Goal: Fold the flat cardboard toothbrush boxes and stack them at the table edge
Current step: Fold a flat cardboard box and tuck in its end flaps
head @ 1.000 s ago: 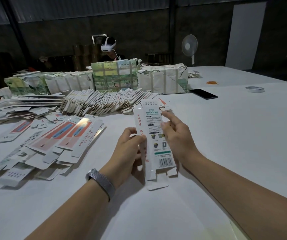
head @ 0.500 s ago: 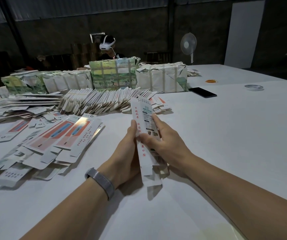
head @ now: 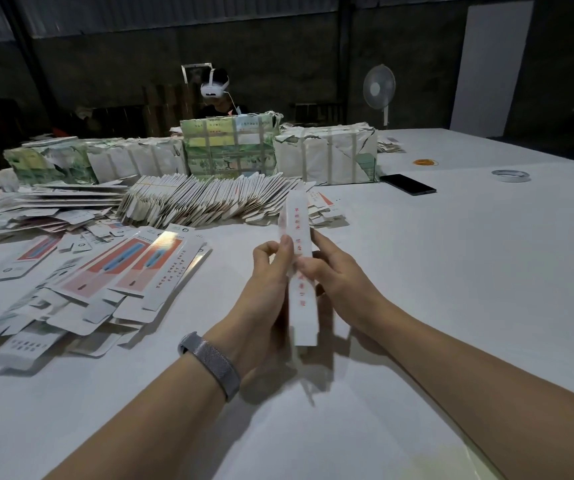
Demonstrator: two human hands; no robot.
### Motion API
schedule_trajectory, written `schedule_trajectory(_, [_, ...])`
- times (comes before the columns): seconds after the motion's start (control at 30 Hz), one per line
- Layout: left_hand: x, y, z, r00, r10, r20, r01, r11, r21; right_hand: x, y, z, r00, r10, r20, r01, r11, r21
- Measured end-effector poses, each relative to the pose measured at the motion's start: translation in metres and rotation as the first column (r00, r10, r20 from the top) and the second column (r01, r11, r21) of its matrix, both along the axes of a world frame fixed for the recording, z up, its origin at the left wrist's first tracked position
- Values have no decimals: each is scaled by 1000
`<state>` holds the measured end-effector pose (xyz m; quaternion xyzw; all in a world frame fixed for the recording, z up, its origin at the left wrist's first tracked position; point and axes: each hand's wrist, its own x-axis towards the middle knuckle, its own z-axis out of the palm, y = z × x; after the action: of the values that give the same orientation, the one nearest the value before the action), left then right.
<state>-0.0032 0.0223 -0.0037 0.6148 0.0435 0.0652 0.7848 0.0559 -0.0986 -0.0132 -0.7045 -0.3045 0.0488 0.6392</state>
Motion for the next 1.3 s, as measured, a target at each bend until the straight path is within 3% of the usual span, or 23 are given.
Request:
schedule_trajectory(0.17, [-1,1,-2,1000,3,-2,-3,1000,19,1,-4,2,994,34,-103,-28,998,56])
schedule_trajectory(0.4, [-7,5,-7,997,-55,52,44,982,185,6,-7,0,984,-146,-105,154,985,81])
schedule_trajectory(0.83, [1,14,-2,997,55,55,-57,998,33,0,-3,-4,982,113,-151,-105,993,61])
schedule_trajectory(1.3, [2,19,-6,997,6,81,-9,999,43,3,-5,-2,977,72,-201,-48,991,123])
